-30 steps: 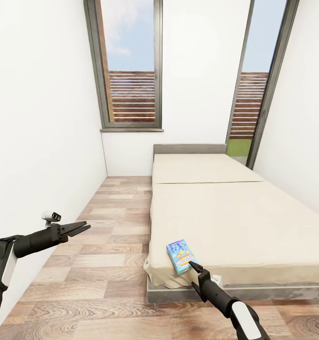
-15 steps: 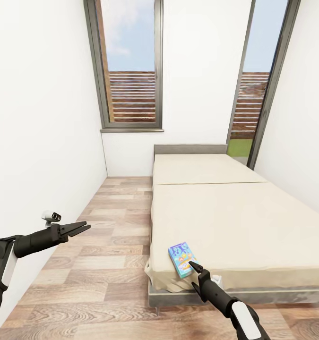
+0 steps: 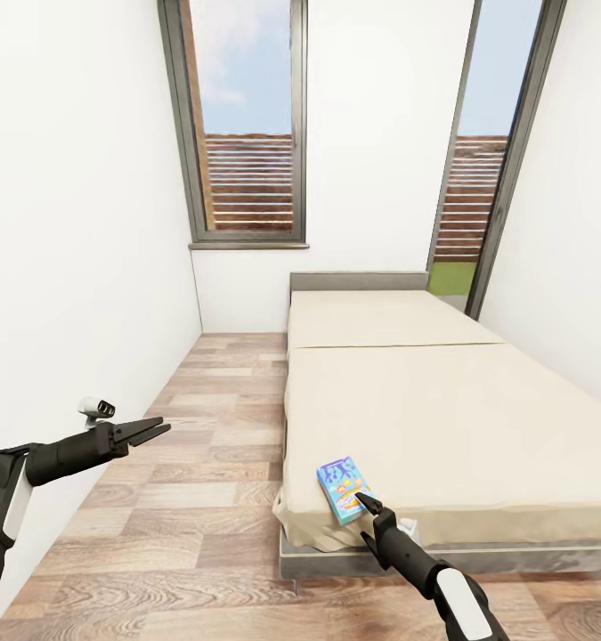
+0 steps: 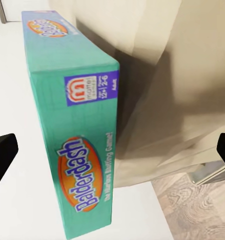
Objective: Put all the toys in the child's room - the three board games (two on the bed and one on the table), the two jigsaw puzzles on the table, and the tennis ball on the table - inside the toy box on the table in the child's room.
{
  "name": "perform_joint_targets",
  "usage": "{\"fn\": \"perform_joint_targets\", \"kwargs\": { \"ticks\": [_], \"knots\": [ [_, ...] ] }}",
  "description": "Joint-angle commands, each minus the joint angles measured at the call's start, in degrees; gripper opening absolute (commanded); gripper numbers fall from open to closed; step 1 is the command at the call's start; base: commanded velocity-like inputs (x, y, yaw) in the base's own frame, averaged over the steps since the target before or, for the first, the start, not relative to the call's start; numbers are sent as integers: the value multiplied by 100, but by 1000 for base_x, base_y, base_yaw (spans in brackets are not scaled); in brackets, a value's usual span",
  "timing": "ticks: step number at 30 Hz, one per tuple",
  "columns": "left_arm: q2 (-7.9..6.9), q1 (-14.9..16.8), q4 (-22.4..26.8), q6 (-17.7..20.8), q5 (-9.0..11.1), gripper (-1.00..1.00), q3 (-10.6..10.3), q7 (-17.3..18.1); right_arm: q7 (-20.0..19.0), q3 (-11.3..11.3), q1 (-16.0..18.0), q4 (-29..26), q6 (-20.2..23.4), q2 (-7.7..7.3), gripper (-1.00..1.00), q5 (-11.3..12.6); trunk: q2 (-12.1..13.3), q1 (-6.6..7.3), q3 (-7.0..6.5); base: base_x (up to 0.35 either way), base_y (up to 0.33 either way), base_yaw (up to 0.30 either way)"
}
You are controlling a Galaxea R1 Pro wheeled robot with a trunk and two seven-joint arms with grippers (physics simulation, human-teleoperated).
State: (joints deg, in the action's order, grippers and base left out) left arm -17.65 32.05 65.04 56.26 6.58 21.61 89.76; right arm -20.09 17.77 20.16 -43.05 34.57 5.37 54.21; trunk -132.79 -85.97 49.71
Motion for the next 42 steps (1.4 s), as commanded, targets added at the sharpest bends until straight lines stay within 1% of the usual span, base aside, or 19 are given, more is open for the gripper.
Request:
{"fn": "perform_joint_targets", "kwargs": {
  "ticks": [1,12,18,31,37,42],
  "knots": [
    [-1,3,0,61,-5,100,0,24,-4,34,3,-2,50,7,100,11,-3,1,6,0,0,0],
    [-1,3,0,67,5,100,6,24,-4,34,3,-2,50,7,100,11,-3,1,6,0,0,0],
    [-1,3,0,76,9,100,9,24,-5,34,4,-2,50,7,100,11,238,133,-102,0,0,0],
    [-1,3,0,78,10,100,11,24,-5,34,3,-2,50,9,100,11,238,133,-102,0,0,0],
    [-1,3,0,78,10,100,10,24,-6,34,5,-2,50,8,100,11,479,265,-210,0,0,0],
    [-1,3,0,78,10,100,10,24,-5,34,5,-2,50,10,100,11,479,265,-210,0,0,0]
  ]
}}
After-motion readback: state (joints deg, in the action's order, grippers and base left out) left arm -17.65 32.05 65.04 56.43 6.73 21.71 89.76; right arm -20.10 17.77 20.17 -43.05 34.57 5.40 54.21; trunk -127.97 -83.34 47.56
